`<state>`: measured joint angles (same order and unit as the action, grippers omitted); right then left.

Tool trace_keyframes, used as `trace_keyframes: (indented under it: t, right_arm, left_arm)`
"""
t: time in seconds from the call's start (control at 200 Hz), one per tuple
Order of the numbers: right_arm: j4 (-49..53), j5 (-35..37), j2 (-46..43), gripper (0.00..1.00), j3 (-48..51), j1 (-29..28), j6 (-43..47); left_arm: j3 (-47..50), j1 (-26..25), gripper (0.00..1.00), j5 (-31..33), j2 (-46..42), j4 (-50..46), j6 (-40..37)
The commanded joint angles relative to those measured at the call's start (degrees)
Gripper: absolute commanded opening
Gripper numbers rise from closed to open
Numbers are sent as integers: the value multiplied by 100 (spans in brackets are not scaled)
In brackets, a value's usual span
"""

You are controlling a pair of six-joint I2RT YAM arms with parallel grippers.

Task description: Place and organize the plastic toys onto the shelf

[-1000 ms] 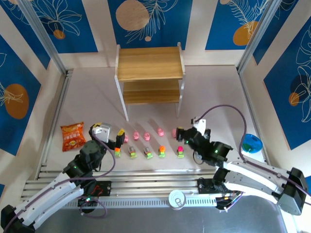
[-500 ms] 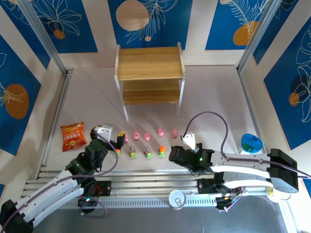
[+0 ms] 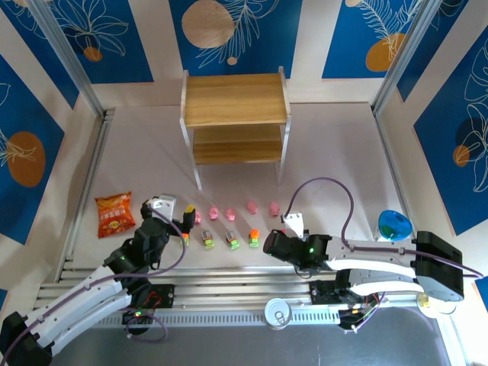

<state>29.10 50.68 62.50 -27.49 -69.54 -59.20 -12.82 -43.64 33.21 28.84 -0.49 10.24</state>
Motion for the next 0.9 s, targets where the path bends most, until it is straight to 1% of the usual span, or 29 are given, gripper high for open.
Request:
trace_keyframes:
  t: [0.0, 0.055, 0.175, 0.255, 0.43, 0.595, 0.73, 0.895]
  right_arm:
    - [88, -391, 98, 63, -58, 165, -102]
    - [88, -482, 162, 61, -72, 186, -104]
    - [-31, -688, 250, 59, -92, 228, 10]
    - [-105, -856, 402, 55, -142, 277, 70]
    - [-60, -890, 672, 51, -282, 286, 39]
    - [-333, -1185, 878, 49, -266, 381, 67]
    - [-319, -1142, 1039, 48, -290, 363, -130]
    - [-91, -984, 1117, 45, -375, 308, -351]
  left_arm:
    - [-168, -32, 100, 133, 50, 67, 82]
    - [-168, -33, 100, 142, 85, 72, 89]
    - [-186, -37, 100, 211, 175, 71, 103]
    - [-203, -25, 100, 230, 227, 67, 114]
    - [-203, -25, 100, 241, 259, 78, 128]
    - [-195, -13, 100, 232, 290, 115, 132]
    - [-200, -4, 100, 242, 324, 118, 134]
    - [-202, 4, 100, 245, 326, 112, 129]
